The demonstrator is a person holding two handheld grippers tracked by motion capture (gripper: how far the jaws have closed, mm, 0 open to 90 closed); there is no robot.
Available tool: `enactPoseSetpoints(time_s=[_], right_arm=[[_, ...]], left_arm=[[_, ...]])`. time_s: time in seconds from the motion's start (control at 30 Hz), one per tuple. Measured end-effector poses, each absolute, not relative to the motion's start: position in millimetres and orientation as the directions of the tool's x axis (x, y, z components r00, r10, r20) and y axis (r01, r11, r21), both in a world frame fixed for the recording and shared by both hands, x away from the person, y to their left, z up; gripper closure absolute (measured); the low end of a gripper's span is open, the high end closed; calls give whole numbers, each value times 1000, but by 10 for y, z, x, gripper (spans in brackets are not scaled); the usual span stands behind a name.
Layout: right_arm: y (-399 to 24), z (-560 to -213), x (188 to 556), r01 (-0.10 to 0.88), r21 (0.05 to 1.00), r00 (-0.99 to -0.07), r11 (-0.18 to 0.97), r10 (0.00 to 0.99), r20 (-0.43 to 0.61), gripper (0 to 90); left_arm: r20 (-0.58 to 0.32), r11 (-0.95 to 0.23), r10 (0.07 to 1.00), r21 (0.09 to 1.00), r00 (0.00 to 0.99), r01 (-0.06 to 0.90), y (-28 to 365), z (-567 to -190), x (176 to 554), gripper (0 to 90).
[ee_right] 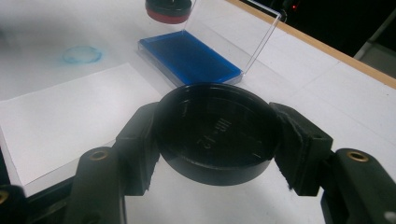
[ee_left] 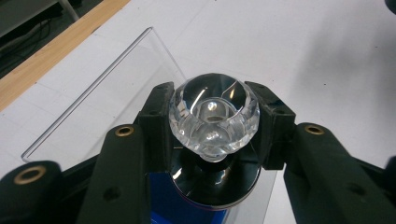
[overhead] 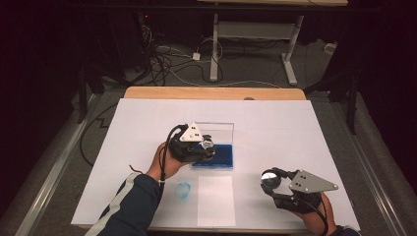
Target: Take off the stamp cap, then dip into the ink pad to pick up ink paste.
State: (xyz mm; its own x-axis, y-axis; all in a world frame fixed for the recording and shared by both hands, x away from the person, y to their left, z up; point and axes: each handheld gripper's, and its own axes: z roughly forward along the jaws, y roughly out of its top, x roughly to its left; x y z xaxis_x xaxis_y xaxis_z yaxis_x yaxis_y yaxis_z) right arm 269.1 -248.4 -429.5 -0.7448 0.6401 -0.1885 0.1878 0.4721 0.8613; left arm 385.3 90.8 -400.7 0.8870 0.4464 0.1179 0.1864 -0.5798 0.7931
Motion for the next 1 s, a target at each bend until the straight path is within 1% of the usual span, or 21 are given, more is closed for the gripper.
enactPoseSetpoints(time_s=[0.63,0.73,1.0], right_arm=[[-2462,-4306,2707,191,861,-753,471,633,-179,382],[-2444,-4303,2694,188,862,-757,470,629,-178,382],[-2395,-4320,2702,183,856,-771,483,611,-180,382]], left_arm=[[97,-566,448,801,889,198,850,-4120,3985,541],[116,-582,454,789,884,195,828,-4138,3998,541],[76,-554,461,802,884,221,779,-4287,4096,541]])
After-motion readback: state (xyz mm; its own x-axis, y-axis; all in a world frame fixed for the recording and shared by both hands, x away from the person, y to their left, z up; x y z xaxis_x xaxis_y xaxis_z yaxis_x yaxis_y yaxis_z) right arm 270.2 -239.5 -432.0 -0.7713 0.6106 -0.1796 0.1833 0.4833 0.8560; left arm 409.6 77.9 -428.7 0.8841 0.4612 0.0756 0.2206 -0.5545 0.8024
